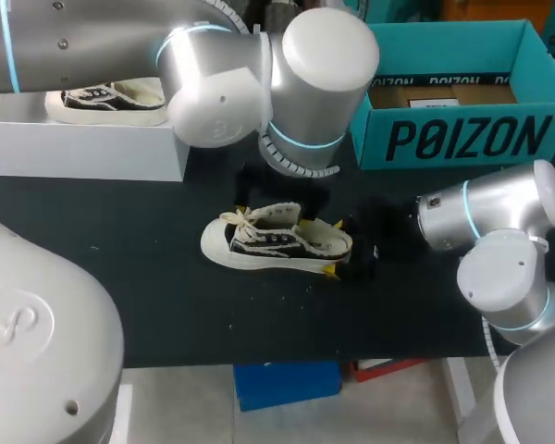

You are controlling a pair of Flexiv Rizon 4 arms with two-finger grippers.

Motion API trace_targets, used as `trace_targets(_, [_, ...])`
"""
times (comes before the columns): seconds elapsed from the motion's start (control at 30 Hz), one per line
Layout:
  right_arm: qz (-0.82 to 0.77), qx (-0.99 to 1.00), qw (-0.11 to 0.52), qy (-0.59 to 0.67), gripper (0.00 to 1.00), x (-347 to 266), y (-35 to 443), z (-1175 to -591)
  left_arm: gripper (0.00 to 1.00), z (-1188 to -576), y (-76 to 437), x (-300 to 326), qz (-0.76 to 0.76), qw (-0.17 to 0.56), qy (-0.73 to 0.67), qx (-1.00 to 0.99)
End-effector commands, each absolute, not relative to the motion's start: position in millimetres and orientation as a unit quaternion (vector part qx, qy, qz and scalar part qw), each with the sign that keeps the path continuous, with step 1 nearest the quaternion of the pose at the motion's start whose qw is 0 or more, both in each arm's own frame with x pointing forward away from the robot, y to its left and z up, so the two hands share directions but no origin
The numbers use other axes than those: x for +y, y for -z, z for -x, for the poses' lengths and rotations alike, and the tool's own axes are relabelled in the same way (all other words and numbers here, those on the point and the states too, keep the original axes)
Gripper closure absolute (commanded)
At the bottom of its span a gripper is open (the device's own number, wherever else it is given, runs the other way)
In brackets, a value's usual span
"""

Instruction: Take the shoe out of the shoebox, open the shoe tongue, remove and reinsert the insole, then place the shoe into the shoebox

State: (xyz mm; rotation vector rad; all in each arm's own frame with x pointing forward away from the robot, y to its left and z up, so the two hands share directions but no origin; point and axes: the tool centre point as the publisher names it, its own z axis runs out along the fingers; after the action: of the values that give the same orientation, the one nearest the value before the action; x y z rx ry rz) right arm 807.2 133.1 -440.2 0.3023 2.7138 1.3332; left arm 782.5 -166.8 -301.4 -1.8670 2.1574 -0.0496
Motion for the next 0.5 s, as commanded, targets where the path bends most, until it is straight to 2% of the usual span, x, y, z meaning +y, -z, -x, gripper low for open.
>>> trace_targets(0.03, [-0.100, 0.892, 0.051, -0.438, 1.00, 134.6, 441.8, -807.9, 0.00, -787.0, 314.0, -167.2, 0.646, 0.142, 0.025, 0.750])
trace_targets(0.5, [-0.100, 0.892, 0.051, -0.438, 1.00, 134.6, 441.8, -807.9, 0.00, -809.2, 342.9, -192.5, 0.643, 0.131, -0.054, 0.753])
